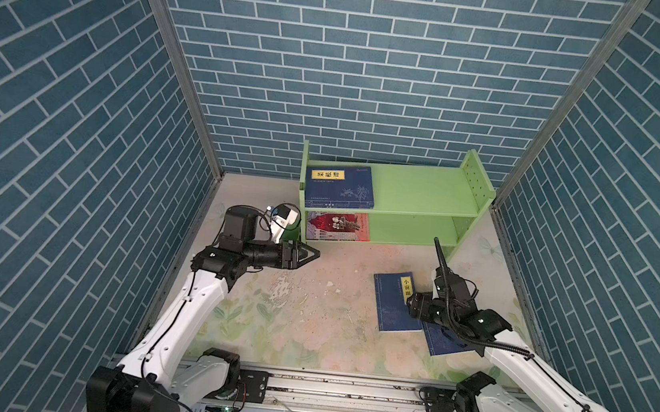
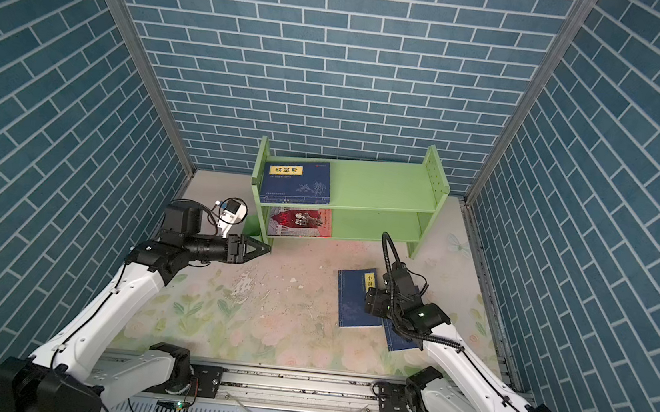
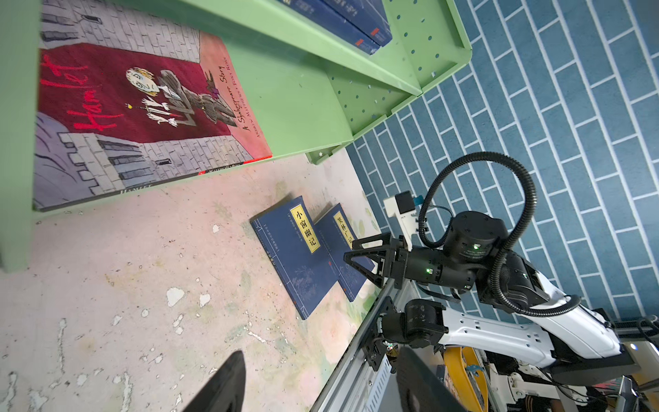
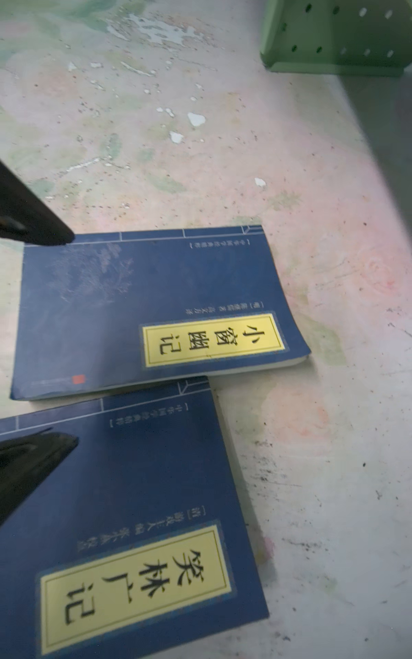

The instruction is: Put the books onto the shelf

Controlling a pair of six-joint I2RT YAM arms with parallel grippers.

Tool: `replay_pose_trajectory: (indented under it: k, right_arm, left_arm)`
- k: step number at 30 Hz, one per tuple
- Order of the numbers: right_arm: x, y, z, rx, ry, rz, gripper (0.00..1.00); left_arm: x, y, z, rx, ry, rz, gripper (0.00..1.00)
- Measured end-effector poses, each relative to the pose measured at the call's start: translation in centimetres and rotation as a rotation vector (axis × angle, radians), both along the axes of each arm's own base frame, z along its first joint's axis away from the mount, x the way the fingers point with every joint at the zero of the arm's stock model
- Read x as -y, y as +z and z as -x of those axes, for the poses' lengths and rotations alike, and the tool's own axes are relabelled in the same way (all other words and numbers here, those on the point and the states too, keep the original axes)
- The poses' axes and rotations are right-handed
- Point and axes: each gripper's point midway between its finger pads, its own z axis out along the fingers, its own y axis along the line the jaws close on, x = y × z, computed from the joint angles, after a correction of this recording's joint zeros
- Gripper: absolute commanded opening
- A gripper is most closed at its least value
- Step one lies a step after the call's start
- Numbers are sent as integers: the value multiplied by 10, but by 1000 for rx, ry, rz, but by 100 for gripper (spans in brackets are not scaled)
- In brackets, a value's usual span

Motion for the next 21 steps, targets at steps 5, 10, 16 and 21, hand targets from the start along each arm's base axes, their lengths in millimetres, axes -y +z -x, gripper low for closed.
replay_pose_trajectory:
  k: [5,10,16,21]
  right_arm:
    - [-2,-9,-17,-13,-20,-28,82]
    - [-8,-23,-24,-42,10,-30,82]
    - [-14,-41,-26,-103,59,-18,79]
    - [-29,-37,-29,-97,129,-66,75]
  left_arm:
    - [-2,-10,2,-6,16,-13,69]
    - [-4,-19,3,-18,28,-25,70]
    - [-7,-22,0,-18,46,-41,70]
    - [-8,-24,-2,-16,59,-50,70]
